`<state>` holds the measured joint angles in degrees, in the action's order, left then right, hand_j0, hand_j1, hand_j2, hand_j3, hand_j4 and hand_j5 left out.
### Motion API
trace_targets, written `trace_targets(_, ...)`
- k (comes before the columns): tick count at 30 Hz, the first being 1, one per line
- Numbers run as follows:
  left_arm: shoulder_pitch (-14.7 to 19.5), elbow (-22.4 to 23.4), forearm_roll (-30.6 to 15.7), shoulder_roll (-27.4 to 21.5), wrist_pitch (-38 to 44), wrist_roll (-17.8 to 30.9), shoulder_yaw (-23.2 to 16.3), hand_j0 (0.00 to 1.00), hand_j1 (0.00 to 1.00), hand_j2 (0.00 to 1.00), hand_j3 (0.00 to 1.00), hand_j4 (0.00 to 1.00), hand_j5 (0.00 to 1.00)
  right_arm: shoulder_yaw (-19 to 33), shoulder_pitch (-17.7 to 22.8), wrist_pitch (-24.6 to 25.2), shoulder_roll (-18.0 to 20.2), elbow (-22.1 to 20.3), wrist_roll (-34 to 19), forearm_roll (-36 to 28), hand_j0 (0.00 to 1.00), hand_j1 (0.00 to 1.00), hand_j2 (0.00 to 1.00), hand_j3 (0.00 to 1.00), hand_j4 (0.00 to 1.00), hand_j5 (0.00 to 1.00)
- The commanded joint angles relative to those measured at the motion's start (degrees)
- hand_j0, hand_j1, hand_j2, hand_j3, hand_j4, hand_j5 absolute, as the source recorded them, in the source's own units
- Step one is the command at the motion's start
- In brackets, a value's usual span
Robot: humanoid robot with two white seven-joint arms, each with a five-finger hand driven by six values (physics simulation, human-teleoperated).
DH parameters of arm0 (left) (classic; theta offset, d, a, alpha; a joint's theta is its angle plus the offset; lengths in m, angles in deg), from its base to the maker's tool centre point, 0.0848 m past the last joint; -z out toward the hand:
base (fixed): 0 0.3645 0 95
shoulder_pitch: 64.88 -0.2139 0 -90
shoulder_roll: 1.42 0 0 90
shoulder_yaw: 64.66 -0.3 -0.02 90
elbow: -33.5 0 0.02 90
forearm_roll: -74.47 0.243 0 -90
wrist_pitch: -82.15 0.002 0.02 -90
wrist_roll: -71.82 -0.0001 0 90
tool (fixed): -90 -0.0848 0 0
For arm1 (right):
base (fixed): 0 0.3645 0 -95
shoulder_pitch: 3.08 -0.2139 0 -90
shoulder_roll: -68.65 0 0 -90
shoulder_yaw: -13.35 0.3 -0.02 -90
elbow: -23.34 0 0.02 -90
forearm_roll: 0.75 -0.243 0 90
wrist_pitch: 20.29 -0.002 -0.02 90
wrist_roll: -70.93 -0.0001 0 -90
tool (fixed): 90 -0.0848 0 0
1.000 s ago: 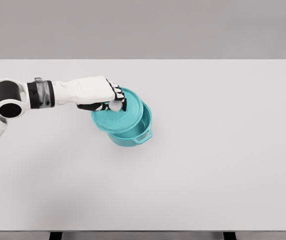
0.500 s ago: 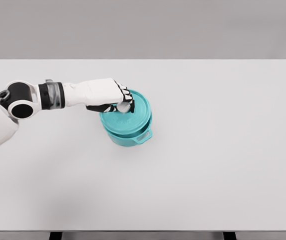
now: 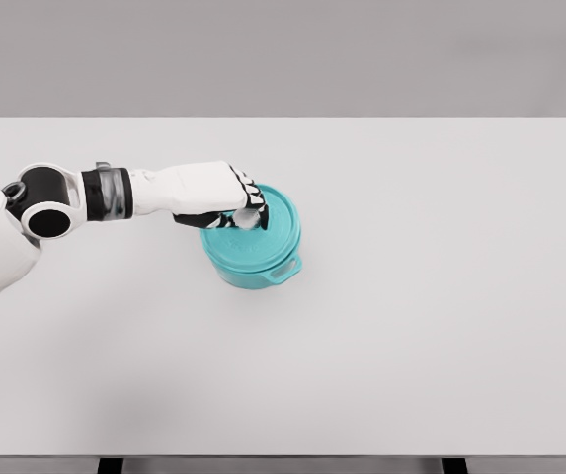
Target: Cover the pot with left arm
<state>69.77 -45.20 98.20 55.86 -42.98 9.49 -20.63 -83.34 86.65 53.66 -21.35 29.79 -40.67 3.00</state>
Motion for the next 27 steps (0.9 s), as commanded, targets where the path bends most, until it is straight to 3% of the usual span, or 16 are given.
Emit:
trace_targets(1, 0.0, -0.05, -0.26, -0.06, 0.14, -0.07, 0.09, 0.69, 0.69, 0.69, 0.69, 0.69, 0.69, 0.01, 0.0, -0.03, 0.0, -0.03, -0.02, 0.03, 1.0, 1.0, 1.0, 1.0, 1.0, 1.0)
trace_targets(10, 0.09, 0.56, -0.17, 0.03, 0.14, 0.02, 0.0, 0.75, 0.75, 0.75, 0.75, 0.75, 0.75, 0.01, 0.0, -0.03, 0.0, -0.03, -0.02, 0.03, 1.0, 1.0, 1.0, 1.0, 1.0, 1.0)
trace_targets(15, 0.26, 0.03, -0.43, -0.59, 0.14, -0.16, 0.7, 1.0, 1.0, 1.0, 1.0, 1.0, 1.0, 0.01, 0.0, -0.03, 0.0, -0.03, -0.02, 0.03, 1.0, 1.0, 1.0, 1.0, 1.0, 1.0)
trace_targets(27, 1.41, -2.78, -6.85, -3.75, 0.14, -0.25, 0.7, 1.0, 1.0, 1.0, 1.0, 1.0, 1.0, 0.01, 0.0, -0.03, 0.0, -0.03, -0.02, 0.03, 1.0, 1.0, 1.0, 1.0, 1.0, 1.0)
